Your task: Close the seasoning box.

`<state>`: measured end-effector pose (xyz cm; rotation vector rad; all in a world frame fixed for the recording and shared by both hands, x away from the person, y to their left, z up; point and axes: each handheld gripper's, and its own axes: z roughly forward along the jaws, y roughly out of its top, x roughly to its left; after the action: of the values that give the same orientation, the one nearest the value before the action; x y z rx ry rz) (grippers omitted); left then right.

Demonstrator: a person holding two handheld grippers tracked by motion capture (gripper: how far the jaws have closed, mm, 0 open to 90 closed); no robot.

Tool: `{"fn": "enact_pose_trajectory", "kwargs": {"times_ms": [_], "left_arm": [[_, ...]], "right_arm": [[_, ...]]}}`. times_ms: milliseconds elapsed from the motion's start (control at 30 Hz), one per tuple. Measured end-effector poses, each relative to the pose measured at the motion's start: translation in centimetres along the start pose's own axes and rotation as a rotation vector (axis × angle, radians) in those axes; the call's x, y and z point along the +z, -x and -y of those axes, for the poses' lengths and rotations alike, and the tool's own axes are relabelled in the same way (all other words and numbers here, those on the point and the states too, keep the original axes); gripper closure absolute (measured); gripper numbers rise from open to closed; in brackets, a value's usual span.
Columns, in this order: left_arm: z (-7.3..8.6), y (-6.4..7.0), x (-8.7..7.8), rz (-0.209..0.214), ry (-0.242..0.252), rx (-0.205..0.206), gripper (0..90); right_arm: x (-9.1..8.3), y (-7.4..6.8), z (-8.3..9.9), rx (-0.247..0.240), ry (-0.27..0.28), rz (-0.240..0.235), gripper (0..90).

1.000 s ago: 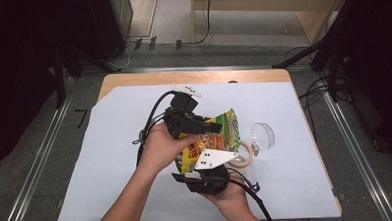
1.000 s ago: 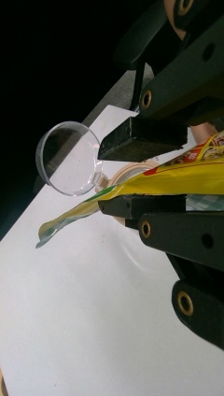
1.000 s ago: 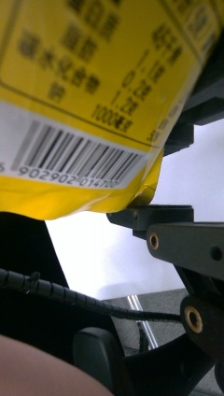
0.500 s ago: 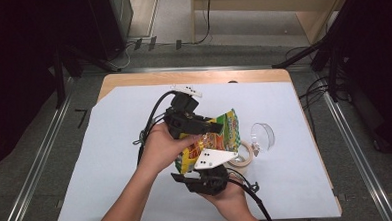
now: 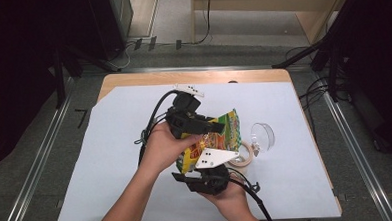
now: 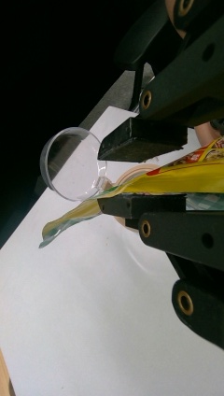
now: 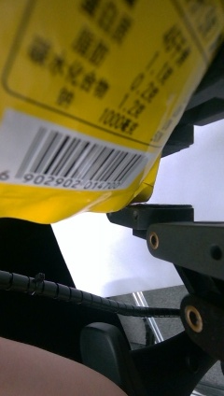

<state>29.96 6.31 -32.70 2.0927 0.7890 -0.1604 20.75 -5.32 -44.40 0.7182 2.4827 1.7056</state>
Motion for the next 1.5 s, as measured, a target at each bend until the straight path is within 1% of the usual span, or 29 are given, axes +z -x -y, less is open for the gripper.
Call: {"fn": "enact_pose_trajectory", "kwargs": {"times_ms": [167,233,400,500,633,767,867,933,1067,1167,1267,1300,1400,1433,1500], "left_arm": [[0.0,0.0,0.0,0.001,0.000,-0.003,73.3],[-0.1,0.0,0.0,0.001,0.000,0.003,73.3],[-0.1,0.0,0.1,0.000,-0.003,0.007,73.8],[-0.2,0.1,0.1,-0.002,-0.003,0.006,74.1],[-0.6,0.1,0.2,-0.014,-0.021,0.012,74.0],[-1.1,-0.3,0.3,-0.004,-0.023,0.005,73.9],[-1.3,-0.7,0.3,0.006,-0.023,-0.007,73.8],[-1.6,-1.0,0.3,0.013,-0.029,-0.017,73.7],[-2.3,-1.4,0.3,0.006,-0.039,-0.022,73.7],[-2.3,-1.6,0.3,0.007,-0.042,-0.024,73.5],[-2.2,-1.8,0.3,0.007,-0.043,-0.031,73.2],[-2.2,-1.7,0.2,0.006,-0.040,-0.024,73.1],[-2.2,-1.7,0.1,0.018,-0.037,-0.027,73.0],[-2.2,-1.7,0.1,0.018,-0.041,-0.025,73.1],[-2.1,-1.7,0.2,0.021,-0.050,-0.036,73.1]], "right_arm": [[0.0,0.0,0.0,0.001,-0.001,-0.002,69.6],[0.0,0.0,0.0,0.003,0.001,-0.001,69.2],[0.0,-0.1,0.1,0.004,0.009,0.010,68.0],[0.0,-0.1,0.1,0.009,0.007,0.010,69.0],[-0.1,0.0,-0.2,0.024,0.021,-0.002,70.1],[-0.1,0.3,-0.5,0.034,0.018,0.000,70.2],[-0.2,0.5,-0.7,0.033,0.014,0.003,70.3],[-0.1,0.7,-0.9,0.043,0.010,0.004,70.2],[0.1,1.2,-1.4,0.066,0.022,-0.004,70.2],[0.2,1.4,-1.5,0.063,0.021,-0.005,70.2],[0.4,1.5,-1.6,0.073,0.013,-0.015,70.4],[0.4,1.5,-1.6,0.077,0.011,-0.018,70.5],[0.4,1.3,-1.7,0.066,0.010,-0.014,70.7],[0.4,1.2,-1.7,0.067,0.011,-0.012,70.7],[0.3,1.1,-1.6,0.074,0.010,-0.016,70.8]]}}
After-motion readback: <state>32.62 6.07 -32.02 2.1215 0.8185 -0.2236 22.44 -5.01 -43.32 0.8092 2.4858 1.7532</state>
